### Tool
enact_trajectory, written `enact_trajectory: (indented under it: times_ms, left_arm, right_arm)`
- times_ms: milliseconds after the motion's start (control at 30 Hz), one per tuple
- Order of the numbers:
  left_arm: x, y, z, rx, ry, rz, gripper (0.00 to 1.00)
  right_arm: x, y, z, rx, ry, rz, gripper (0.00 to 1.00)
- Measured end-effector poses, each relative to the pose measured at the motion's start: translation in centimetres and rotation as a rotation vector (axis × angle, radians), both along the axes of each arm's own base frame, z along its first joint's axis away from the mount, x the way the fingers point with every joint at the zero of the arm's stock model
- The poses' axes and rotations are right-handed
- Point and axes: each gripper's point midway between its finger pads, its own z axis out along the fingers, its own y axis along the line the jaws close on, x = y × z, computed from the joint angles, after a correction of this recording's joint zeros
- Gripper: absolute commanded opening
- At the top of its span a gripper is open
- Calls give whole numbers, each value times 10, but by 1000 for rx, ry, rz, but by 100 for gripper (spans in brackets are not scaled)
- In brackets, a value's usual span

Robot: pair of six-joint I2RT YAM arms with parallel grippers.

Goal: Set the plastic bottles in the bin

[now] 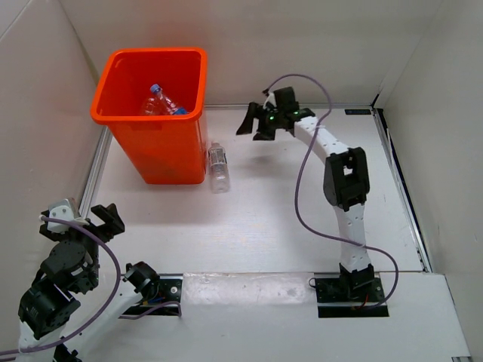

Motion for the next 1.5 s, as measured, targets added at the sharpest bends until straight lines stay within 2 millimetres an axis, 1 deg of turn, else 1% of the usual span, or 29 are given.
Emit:
enact_trajectory:
  times_ms: [67,167,267,367,500,600,667,833,1133,1267,1467,1500]
  left_arm:
    - [0,0,0,-1,-2,0,100]
    - [-2,2,0,-8,-10,0,100]
    - [-4,3,1,-17,-21,-1,100]
    - [-5,3,1,-18,-24,-1,100]
    - [-5,3,1,-20,-25,-3,100]
    - [-6,4,1,-24,-30,-4,100]
    - [-8,5,1,-32,-40,-4,100]
    - [-11,8,3,-50,-64,-4,100]
    - [-10,8,5,-52,-73,-4,100]
    - [-10,8,5,-50,-72,-5,100]
    - [-10,8,5,-50,-72,-5,100]
    - [-10,8,5,-50,-73,-5,100]
  right_arm:
    - [-22,22,-11,-24,34,52,90]
    - [-52,47,-24,-81,59,113,90]
    - [-73,62,-37,-140,75,154,90]
    - [-84,66,-52,-192,96,163,90]
    - [-93,64,-74,-262,129,162,90]
    - [-99,63,-84,-302,143,162,90]
    - [-102,65,-86,-312,142,167,90]
    - [-100,73,-83,-337,104,175,90]
    - [-100,93,-83,-347,61,195,90]
    - [-101,95,-86,-368,51,197,90]
    - [-106,93,-98,-385,80,207,90]
    - [-107,93,-99,-385,86,210,87]
